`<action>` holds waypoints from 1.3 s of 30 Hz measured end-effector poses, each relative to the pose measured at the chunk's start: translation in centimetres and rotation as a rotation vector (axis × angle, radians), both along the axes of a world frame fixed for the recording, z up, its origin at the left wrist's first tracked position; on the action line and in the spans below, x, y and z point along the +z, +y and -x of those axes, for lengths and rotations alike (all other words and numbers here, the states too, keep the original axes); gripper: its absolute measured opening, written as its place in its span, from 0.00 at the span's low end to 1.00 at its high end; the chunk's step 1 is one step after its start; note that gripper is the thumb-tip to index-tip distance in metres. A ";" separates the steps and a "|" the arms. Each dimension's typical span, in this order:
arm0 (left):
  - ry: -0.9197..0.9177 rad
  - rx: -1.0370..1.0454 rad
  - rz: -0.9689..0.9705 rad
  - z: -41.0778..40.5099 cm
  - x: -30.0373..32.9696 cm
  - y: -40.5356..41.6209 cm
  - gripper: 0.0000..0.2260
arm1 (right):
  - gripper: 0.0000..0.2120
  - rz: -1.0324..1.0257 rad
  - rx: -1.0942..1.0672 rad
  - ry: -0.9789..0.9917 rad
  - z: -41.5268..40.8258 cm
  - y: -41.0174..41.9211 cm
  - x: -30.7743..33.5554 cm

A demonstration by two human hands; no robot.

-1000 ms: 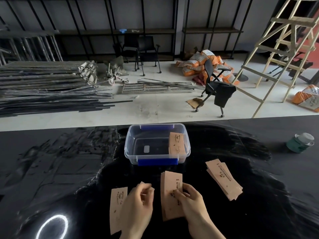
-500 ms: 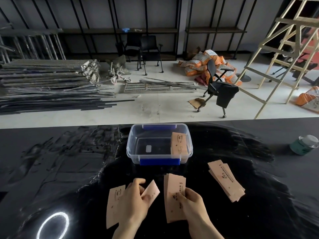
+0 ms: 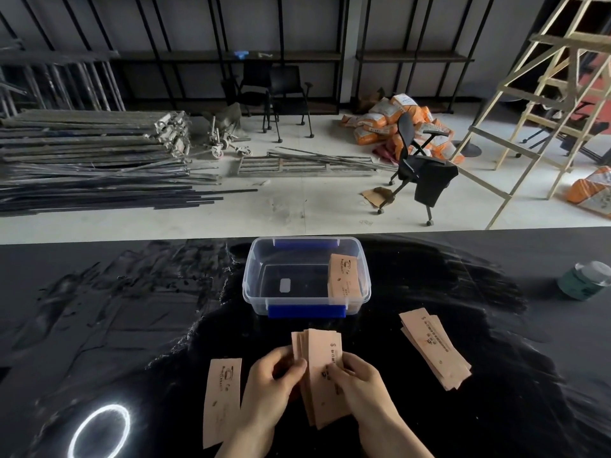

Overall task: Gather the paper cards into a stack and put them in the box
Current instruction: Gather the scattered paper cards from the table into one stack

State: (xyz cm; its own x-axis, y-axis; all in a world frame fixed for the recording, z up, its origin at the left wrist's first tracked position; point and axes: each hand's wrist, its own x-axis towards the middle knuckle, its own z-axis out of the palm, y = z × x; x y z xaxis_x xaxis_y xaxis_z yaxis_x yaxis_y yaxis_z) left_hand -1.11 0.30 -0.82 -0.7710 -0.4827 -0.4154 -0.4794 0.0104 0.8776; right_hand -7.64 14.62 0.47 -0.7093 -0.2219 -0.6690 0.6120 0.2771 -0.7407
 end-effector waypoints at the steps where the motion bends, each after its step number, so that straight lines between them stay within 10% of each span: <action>1: 0.010 -0.011 0.024 0.0 0.0 0.0 0.08 | 0.08 0.017 -0.002 -0.002 -0.1 -0.2 -0.1; 6: 0.011 0.075 0.455 -1.3 0.2 -1.2 0.13 | 0.06 0.031 -0.061 -0.003 -0.4 -1.4 -0.2; 10: -0.340 0.036 0.896 -3.5 0.6 -4.1 0.28 | 0.06 0.016 -0.065 -0.044 -0.3 -1.7 0.1; 16: -0.556 -0.044 0.978 -4.9 0.4 -4.2 0.32 | 0.08 -0.008 -0.022 -0.025 -0.6 -2.4 0.1; 28: 0.015 0.294 0.224 -2.5 1.6 -5.7 0.09 | 0.08 0.071 0.033 -0.017 -0.7 -2.5 1.0; 39: 0.181 0.017 -0.088 1.3 3.1 -0.4 0.08 | 0.10 0.026 0.064 0.114 0.5 -0.2 1.9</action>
State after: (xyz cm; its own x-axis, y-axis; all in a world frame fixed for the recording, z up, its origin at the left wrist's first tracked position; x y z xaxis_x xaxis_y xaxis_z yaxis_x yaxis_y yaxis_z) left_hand -2.40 -0.14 2.23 -0.8287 -0.4645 -0.3124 -0.3135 -0.0772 0.9465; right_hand -8.15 14.41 2.34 -0.7639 -0.2856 -0.5787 0.5053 0.2930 -0.8117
